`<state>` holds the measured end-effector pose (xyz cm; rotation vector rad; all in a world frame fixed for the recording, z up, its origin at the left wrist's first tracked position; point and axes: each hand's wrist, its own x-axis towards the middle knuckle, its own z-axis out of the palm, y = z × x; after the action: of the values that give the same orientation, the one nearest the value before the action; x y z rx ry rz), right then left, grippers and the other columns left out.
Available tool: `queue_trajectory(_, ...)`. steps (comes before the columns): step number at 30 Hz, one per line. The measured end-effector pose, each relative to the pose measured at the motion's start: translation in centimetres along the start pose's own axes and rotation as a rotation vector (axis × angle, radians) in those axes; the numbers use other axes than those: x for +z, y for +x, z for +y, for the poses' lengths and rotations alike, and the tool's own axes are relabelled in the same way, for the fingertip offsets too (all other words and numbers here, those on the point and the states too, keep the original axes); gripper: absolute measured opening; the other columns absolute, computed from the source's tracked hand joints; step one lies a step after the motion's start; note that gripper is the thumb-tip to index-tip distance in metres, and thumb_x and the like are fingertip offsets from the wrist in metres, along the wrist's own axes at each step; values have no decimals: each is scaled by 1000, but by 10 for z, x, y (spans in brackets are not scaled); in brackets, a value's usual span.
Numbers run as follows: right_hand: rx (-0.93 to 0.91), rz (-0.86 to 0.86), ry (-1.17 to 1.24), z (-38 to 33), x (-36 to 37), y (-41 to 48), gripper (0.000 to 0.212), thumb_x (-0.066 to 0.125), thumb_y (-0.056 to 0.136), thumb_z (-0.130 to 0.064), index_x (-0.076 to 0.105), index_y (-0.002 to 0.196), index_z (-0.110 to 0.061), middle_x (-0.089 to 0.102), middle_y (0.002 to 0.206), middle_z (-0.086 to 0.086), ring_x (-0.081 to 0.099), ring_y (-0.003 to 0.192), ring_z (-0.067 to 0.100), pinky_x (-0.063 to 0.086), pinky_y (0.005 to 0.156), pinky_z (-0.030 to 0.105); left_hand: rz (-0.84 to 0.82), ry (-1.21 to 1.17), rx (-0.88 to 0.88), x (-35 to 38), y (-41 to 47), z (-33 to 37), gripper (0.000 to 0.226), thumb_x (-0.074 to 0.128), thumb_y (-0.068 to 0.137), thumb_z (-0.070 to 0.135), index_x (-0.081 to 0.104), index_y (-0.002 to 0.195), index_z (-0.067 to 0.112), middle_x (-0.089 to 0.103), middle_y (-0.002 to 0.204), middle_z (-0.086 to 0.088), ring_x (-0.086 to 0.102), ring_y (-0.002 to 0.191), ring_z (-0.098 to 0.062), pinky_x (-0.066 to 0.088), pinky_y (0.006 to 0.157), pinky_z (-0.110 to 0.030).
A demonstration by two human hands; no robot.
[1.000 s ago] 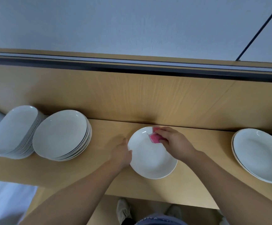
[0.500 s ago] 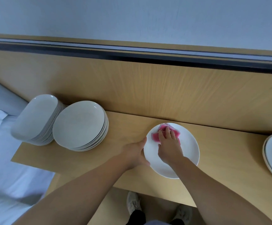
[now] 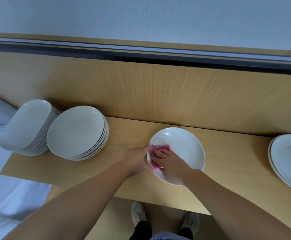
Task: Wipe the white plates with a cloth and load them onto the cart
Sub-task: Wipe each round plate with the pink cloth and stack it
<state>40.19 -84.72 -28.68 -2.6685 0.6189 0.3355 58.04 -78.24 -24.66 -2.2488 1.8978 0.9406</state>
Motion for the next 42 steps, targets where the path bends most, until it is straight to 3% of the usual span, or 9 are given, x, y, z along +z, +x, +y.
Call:
queue_trajectory(3, -111, 19, -28, 8, 2, -13, 44, 45, 101, -28, 38, 144, -33, 32, 155, -8, 21, 146, 20, 10, 120, 35, 24, 18, 34, 0, -1, 1, 99, 68, 72, 67, 21, 149, 26, 59, 128, 1, 56, 110, -20, 48, 91, -34)
queue_trajectory(8, -151, 48, -36, 10, 1, -12, 30, 46, 100, -32, 52, 129, -36, 48, 143, -13, 34, 139, 19, 21, 119, 40, 20, 191, 113, -5, 0, 2, 106, 60, 77, 71, 9, 155, 20, 6, 163, 3, 13, 148, -15, 16, 116, -30)
queue_trajectory(18, -157, -224, -30, 33, -21, -51, 17, 57, 88, -9, 63, 92, -25, 58, 102, -12, 49, 106, 13, 45, 91, 36, 24, 214, 136, -11, -2, 3, 101, 59, 82, 64, 7, 155, 18, 1, 163, 5, 7, 148, -14, 8, 117, -28)
queue_trajectory(22, -203, -252, -192, 31, -33, -47, 28, 61, 85, -12, 61, 109, -26, 56, 114, -10, 48, 113, 18, 44, 89, 36, 45, 205, 177, -8, -5, 3, 99, 56, 84, 63, 6, 155, 15, 1, 163, 2, 3, 149, -14, 5, 118, -28)
queue_trajectory(25, -251, -177, -264, 35, -43, -39, 44, 68, 81, -16, 58, 123, -23, 56, 126, -3, 47, 122, 26, 45, 88, 41, 82, 234, 267, -6, -6, -3, 85, 56, 88, 58, 24, 152, 13, 16, 161, 1, 14, 147, -16, 13, 117, -27)
queue_trajectory(28, -336, 28, -333, 48, -47, -16, 48, 80, 67, -17, 68, 113, -22, 66, 110, -2, 59, 109, 31, 53, 73, 43, 127, 309, 452, -2, -6, -9, 58, 68, 84, 46, 60, 128, 8, 55, 137, -5, 48, 131, -23, 37, 107, -31)
queue_trajectory(32, -353, 94, -384, 55, -54, 18, 37, 75, 75, -16, 68, 111, -21, 65, 106, -4, 56, 113, 29, 50, 87, 44, 51, 273, 455, 9, -2, -15, 40, 54, 97, 34, 62, 125, 7, 55, 139, -3, 37, 140, -20, 22, 114, -27)
queue_trajectory(37, -265, 36, -378, 68, -48, 33, 37, 58, 89, -13, 61, 125, -21, 56, 130, -3, 43, 132, 26, 29, 113, 44, 7, 259, 473, 14, 10, -17, 38, 42, 101, 35, 65, 117, 9, 60, 131, -2, 41, 134, -18, 7, 113, -17)
queue_trajectory(42, -120, 65, -291, 72, -47, 22, 41, 50, 91, -8, 57, 130, -18, 52, 137, -3, 36, 137, 26, 18, 118, 37, 55, 381, 548, 12, 15, -19, 34, 47, 96, 33, 75, 94, 14, 72, 106, 1, 64, 108, -15, 19, 107, -20)
